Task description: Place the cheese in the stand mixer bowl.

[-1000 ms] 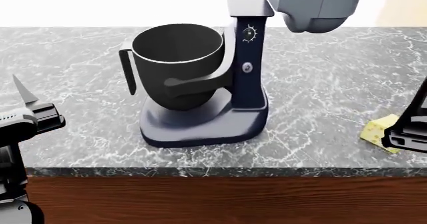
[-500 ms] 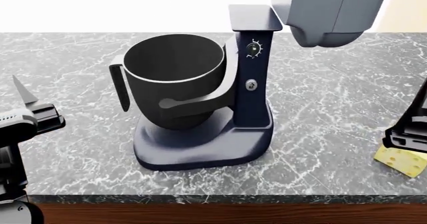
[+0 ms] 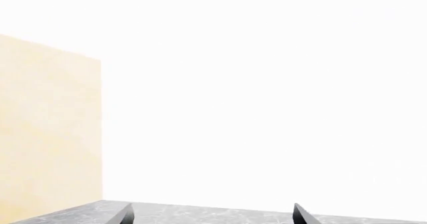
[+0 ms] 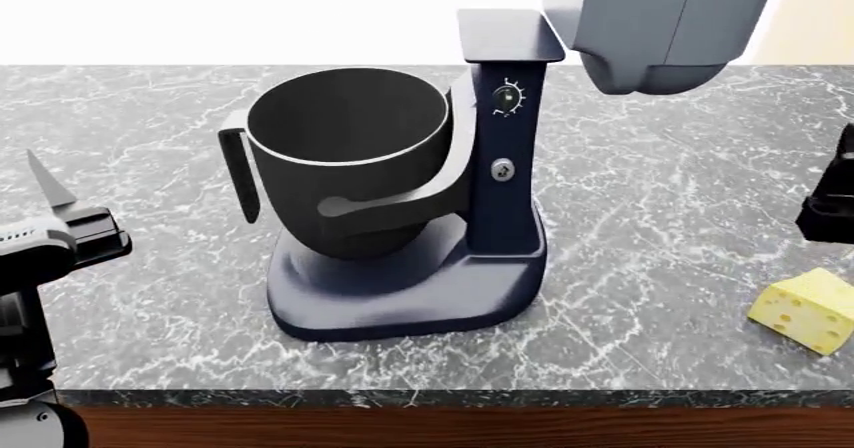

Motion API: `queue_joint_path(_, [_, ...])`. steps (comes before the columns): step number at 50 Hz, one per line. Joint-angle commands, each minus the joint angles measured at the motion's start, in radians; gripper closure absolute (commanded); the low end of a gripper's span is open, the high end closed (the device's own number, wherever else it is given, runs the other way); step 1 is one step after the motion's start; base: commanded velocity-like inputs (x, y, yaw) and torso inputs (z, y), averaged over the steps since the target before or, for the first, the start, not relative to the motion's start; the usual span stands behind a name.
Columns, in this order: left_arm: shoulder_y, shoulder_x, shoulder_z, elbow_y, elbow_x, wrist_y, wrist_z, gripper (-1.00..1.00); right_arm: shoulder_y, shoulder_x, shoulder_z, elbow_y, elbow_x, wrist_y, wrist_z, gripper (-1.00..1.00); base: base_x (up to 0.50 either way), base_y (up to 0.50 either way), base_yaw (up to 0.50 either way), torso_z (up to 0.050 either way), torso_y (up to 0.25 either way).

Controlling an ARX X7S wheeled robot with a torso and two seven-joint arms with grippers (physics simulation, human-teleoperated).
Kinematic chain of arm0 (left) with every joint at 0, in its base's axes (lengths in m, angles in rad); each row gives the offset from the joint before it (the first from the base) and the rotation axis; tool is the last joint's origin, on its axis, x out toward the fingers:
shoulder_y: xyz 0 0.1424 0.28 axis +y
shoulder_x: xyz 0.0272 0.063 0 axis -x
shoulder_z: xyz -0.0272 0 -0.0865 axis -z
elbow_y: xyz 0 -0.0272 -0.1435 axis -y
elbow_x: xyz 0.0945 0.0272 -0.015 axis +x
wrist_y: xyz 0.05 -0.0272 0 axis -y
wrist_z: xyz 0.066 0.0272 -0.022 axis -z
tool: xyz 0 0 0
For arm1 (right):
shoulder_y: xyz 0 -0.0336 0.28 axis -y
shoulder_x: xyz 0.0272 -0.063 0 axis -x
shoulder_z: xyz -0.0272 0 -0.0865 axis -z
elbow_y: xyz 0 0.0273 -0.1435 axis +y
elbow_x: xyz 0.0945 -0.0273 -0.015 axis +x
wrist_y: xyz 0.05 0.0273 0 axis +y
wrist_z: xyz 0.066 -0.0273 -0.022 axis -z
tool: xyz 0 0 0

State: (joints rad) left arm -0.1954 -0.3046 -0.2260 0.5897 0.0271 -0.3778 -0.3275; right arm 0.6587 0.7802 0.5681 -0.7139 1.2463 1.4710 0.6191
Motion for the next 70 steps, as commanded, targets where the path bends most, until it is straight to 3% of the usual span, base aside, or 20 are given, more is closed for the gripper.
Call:
queue_joint_path(1, [0.005,0.019,-0.039,0.011,-0.063,-0.002,0.059,-1.00,0.182,0.178,-0.182,0.320,0.316,0.076,0.142,-1.00,0.00,0.00,0.00,0.000,0.000])
queue_joint_path(6, [0.004,0.017,-0.035,0.014,-0.063,-0.003,0.058,-1.00,0.262,0.214,-0.289,0.455,0.407,0.069,0.113,-1.00,0.00,0.00,0.00,0.000,0.000])
queue_joint_path(9, [0.004,0.016,-0.036,0.014,-0.064,-0.004,0.057,-1.00,0.274,0.230,-0.327,0.451,0.357,0.055,0.070,-1.00,0.00,0.00,0.00,0.000,0.000])
queue_joint_path(12, [0.005,0.015,-0.040,0.018,-0.067,-0.007,0.056,-1.00,0.352,0.256,-0.442,0.512,0.303,0.071,-0.079,-1.00,0.00,0.00,0.00,0.000,0.000])
queue_joint_path(20, [0.009,0.012,-0.043,0.013,-0.069,-0.003,0.053,-1.00,0.411,0.307,-0.562,0.588,0.274,0.064,-0.166,-1.00,0.00,0.00,0.00,0.000,0.000])
queue_joint_path(23, [0.010,0.013,-0.043,0.012,-0.071,-0.002,0.052,-1.00,0.495,0.356,-0.706,0.618,0.253,0.089,-0.236,-1.00,0.00,0.00,0.00,0.000,0.000])
queue_joint_path(25, [0.011,0.012,-0.038,0.008,-0.068,0.001,0.051,-1.00,0.603,0.392,-0.863,0.692,0.324,0.098,-0.201,-1.00,0.00,0.00,0.00,0.000,0.000])
queue_joint_path(28, [0.008,0.011,-0.033,0.008,-0.068,0.000,0.051,-1.00,0.702,0.397,-0.987,0.761,0.357,0.097,-0.190,-1.00,0.00,0.00,0.00,0.000,0.000])
queue_joint_path(35, [0.011,0.010,-0.031,0.000,-0.068,0.006,0.048,-1.00,0.761,0.401,-1.089,0.794,0.357,0.078,-0.244,-1.00,0.00,0.00,0.00,0.000,0.000])
queue_joint_path(37, [0.011,0.009,-0.029,-0.002,-0.067,0.007,0.048,-1.00,0.746,0.418,-1.149,0.740,0.286,0.082,-0.352,-1.00,0.00,0.00,0.00,0.000,0.000])
queue_joint_path(45, [0.013,0.009,-0.023,-0.009,-0.067,0.010,0.044,-1.00,0.730,0.479,-1.234,0.633,0.204,0.044,-0.560,-1.00,0.00,0.00,0.00,0.000,0.000])
queue_joint_path(70, [0.015,0.001,-0.024,-0.008,-0.076,0.011,0.038,-1.00,0.809,0.501,-1.410,0.591,0.133,0.070,-0.638,-1.00,0.00,0.00,0.00,0.000,0.000])
